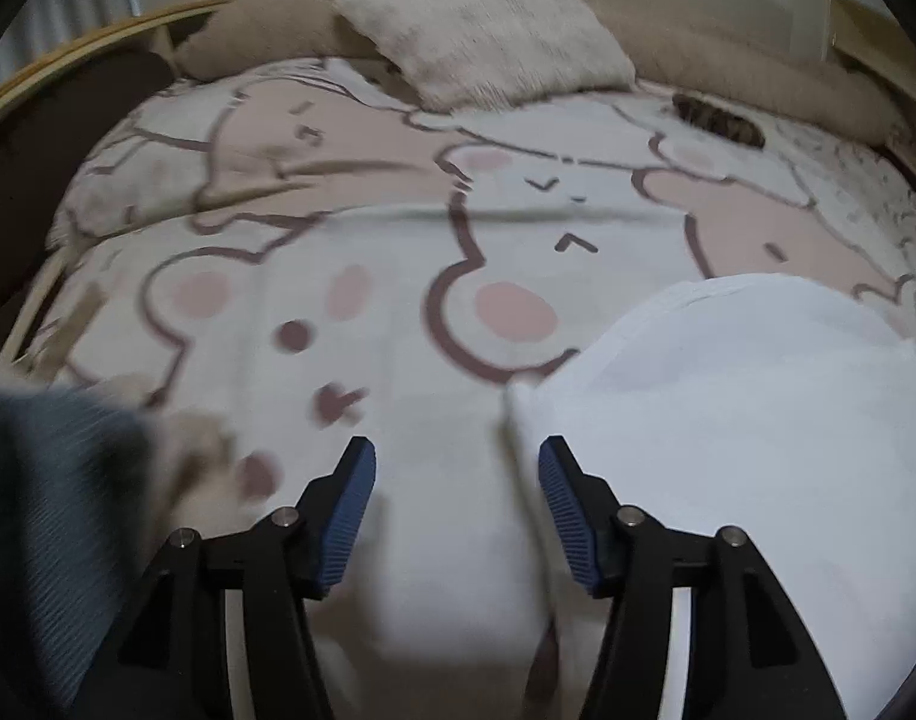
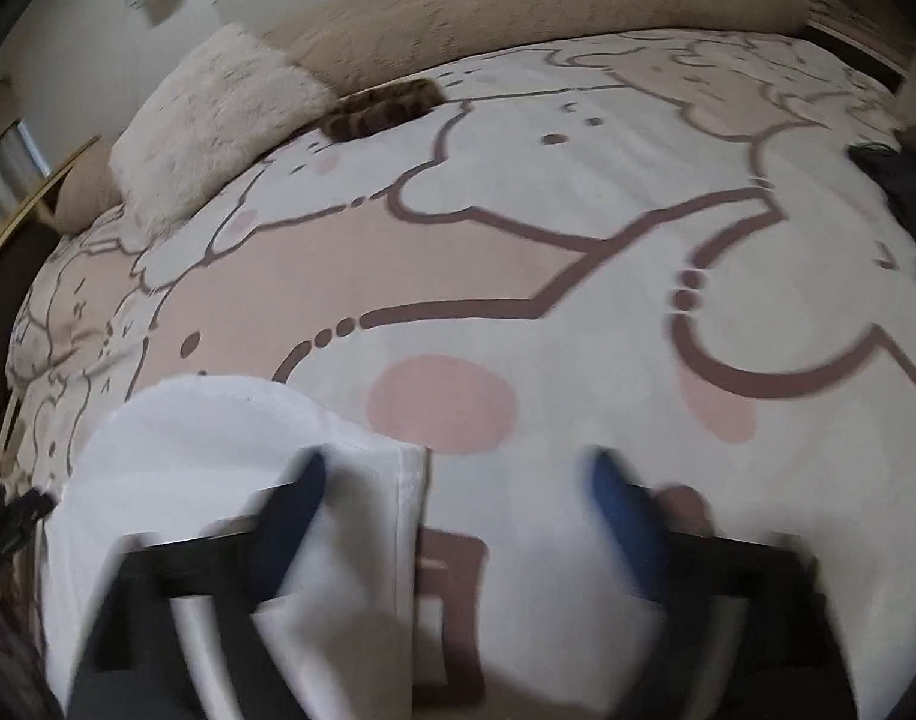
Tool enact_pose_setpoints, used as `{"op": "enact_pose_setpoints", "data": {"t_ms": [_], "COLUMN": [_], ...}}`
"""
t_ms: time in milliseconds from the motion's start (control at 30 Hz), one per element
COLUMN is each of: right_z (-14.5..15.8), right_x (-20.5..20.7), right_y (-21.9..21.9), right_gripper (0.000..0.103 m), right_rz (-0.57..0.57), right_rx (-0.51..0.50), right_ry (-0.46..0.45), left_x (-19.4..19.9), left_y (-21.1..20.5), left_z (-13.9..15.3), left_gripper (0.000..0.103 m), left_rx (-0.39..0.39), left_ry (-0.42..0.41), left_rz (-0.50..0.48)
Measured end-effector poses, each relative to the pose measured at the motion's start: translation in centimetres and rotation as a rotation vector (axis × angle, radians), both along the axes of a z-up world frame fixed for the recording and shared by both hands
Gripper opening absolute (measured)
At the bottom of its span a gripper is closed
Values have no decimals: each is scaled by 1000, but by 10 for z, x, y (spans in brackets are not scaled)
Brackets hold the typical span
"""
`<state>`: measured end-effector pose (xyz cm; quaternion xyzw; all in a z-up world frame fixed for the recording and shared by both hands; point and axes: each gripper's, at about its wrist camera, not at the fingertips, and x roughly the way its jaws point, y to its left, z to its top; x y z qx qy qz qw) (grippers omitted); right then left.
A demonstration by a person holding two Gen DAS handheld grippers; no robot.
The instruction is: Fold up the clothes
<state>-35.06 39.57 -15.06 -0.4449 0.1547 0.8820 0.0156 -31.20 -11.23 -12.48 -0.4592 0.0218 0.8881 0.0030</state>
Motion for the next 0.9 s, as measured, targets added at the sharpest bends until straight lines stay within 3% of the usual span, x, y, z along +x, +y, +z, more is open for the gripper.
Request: {"op": "enact_pose_setpoints", "data": {"t_ms": [100, 200, 300, 367, 433, 600, 700, 800, 867, 900], "right_z": [30, 55, 67, 63, 52, 21, 13, 9, 2, -3], "right_x": [34, 92, 157, 199, 229, 310, 338, 349, 355, 356], "right_y": [11, 15, 13, 8, 0, -17, -32, -49, -61, -66], "right_gripper": [94, 94, 94, 91, 79, 61, 59, 59, 59, 59], "right_rz": [25, 88, 116, 142, 154, 162, 178, 208, 216, 216], "right_rx": [-42, -105, -141, -204, -247, -378, -438, -433, -448, -459], "right_ry": [30, 43, 41, 17, -25, -138, -168, -193, -220, -235], "left_x": [25, 88, 142, 183, 214, 262, 290, 303, 303, 303], "left_y": [-12, -17, -10, -5, 3, 28, 43, 56, 61, 61], "left_z": [8, 9, 0, -11, -19, -22, -23, -27, -29, -31], "left_gripper": [57, 58, 58, 58, 58, 60, 65, 65, 65, 64], "left_rx": [32, 124, 153, 207, 253, 312, 347, 362, 394, 450], "left_ry": [-9, -88, -148, -202, -253, -285, -303, -295, -285, -295], "left_rz": [19, 5, -21, -31, -49, -94, -120, -124, -109, -102]}}
